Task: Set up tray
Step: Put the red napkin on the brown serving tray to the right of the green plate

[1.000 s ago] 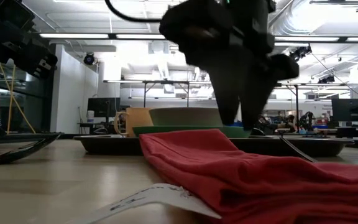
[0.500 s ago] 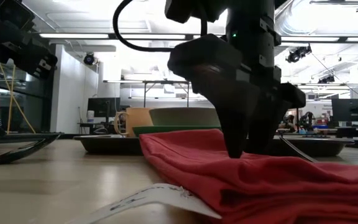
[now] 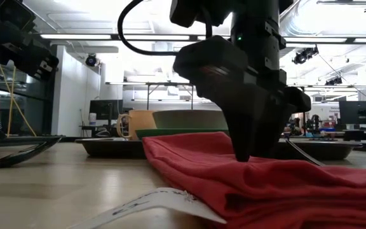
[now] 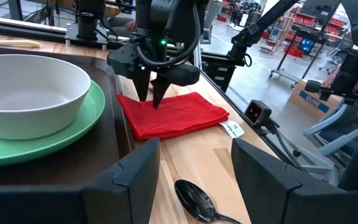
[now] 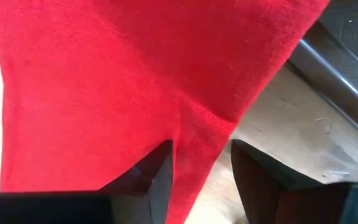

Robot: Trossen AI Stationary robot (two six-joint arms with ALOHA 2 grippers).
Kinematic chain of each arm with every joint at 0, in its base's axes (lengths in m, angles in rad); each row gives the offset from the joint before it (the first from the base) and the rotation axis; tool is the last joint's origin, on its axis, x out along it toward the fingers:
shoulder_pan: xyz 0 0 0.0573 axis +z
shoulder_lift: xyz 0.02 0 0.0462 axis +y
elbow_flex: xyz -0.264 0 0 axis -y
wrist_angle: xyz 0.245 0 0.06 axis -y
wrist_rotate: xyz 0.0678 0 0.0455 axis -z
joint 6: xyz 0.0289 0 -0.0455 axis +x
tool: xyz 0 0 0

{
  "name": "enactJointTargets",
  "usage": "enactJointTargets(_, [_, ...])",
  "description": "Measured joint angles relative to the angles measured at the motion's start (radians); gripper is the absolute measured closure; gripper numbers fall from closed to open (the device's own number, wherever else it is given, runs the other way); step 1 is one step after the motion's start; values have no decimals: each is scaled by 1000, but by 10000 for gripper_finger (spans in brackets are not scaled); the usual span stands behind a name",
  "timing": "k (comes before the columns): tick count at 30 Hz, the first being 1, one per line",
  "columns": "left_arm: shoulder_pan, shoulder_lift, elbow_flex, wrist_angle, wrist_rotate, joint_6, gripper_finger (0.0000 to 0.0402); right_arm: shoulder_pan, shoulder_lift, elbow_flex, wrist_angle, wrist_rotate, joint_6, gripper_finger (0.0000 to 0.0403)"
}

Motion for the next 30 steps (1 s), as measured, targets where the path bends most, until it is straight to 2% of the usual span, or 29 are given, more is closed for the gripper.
enactJointTargets(10, [0, 0, 0, -1, -25, 0, 172, -2, -7, -132, 166, -87, 73, 360])
enactJointTargets(15, [0, 0, 0, -1, -26, 0, 172, 1, -7, -140, 177, -101, 75, 393])
enactJointTargets(25, [0, 0, 0, -1, -27, 0, 172, 2, -6, -140, 183, -103, 75, 403])
enactJointTargets(30, [0, 0, 0, -1, -27, 0, 172, 5, -52, -144, 183, -78, 75, 403])
